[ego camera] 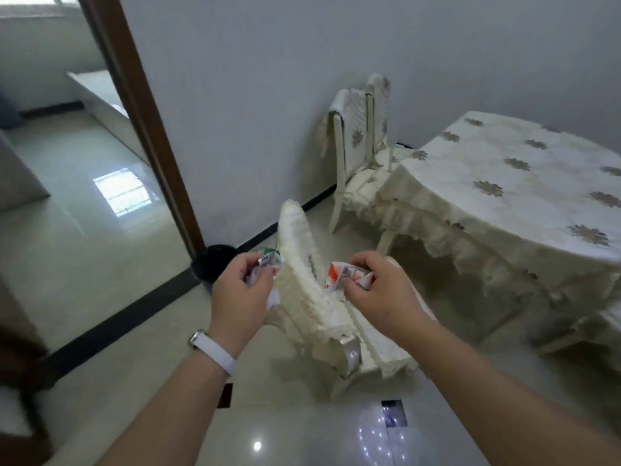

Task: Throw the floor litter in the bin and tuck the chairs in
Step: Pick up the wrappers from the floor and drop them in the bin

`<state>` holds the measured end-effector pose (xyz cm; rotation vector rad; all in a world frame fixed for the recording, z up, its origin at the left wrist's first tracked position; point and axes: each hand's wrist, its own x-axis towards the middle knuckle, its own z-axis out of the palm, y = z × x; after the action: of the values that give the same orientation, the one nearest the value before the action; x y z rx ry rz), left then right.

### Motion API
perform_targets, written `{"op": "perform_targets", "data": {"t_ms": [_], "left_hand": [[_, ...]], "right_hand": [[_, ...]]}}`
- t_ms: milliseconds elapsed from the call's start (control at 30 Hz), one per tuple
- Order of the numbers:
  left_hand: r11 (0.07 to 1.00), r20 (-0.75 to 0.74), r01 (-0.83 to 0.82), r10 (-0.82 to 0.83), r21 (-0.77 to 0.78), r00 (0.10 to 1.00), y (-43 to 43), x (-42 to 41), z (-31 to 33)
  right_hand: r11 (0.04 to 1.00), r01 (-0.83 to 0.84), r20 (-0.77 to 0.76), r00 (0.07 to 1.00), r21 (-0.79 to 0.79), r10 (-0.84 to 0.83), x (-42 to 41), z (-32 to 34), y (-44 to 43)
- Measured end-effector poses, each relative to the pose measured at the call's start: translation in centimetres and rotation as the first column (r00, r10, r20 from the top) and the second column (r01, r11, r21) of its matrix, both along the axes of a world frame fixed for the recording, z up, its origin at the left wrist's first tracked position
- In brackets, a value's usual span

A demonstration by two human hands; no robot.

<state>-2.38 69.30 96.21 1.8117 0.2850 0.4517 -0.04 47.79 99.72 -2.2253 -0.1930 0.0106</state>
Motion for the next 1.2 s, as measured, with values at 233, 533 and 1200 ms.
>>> {"op": "perform_targets", "data": {"t_ms": [233, 533, 1200], "left_hand": [[0.99, -0.023, -0.139, 0.138, -0.037, 0.99, 8.4, 0.2, -0.7], [0.972, -0.127, -0.23, 0.224, -0.035, 0.966, 13.6, 5.6, -2.3], [0.939, -0.239, -0.303, 0.335, 0.161, 0.912, 22.8, 25.0, -2.5]], "right_hand": [[0.99, -0.122, -0.008, 0.993, -0.064, 0.122, 3.4, -0.3, 8.7], [0.975, -0.221, -0.053, 0.974, -0.03, 0.219, 12.1, -3.0, 14.5], [0.931, -0.366, -0.186, 0.916, -0.019, 0.356, 34.8, -7.8, 25.9]]}}
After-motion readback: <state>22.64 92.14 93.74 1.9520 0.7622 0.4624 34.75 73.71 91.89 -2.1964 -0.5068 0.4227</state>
